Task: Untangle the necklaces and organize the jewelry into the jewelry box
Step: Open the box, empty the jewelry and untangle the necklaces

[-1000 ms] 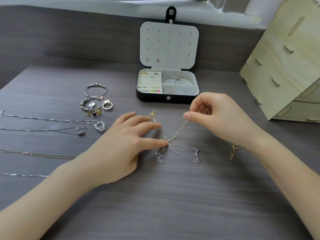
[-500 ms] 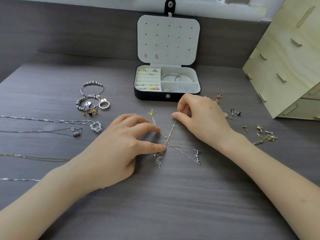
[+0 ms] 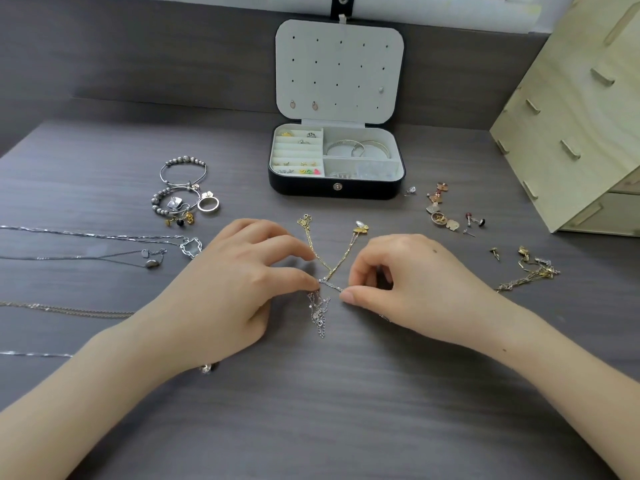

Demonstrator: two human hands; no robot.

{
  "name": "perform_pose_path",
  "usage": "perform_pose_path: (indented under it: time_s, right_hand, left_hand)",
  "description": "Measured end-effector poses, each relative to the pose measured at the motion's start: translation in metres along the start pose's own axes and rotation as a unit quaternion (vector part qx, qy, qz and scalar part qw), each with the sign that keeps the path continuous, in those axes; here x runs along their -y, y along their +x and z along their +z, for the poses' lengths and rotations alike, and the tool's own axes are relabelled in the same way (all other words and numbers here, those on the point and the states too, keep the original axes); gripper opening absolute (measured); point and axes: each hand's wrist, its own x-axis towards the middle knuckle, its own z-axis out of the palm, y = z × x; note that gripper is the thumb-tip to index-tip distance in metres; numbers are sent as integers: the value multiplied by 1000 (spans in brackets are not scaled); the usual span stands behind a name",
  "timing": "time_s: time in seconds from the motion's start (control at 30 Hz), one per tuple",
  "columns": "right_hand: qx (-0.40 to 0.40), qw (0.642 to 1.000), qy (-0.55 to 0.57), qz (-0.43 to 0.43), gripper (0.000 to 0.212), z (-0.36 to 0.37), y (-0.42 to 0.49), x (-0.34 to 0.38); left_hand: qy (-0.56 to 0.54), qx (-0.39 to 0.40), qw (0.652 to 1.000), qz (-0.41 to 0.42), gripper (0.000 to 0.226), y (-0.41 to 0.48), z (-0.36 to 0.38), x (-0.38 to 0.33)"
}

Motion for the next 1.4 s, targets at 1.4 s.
perform_pose_path:
  time_s: [1.4]
  right_hand:
    - [-64, 993, 82, 63, 20, 10, 25, -5]
  left_hand:
    - [-30, -18, 999, -4, 50, 4, 2, -2]
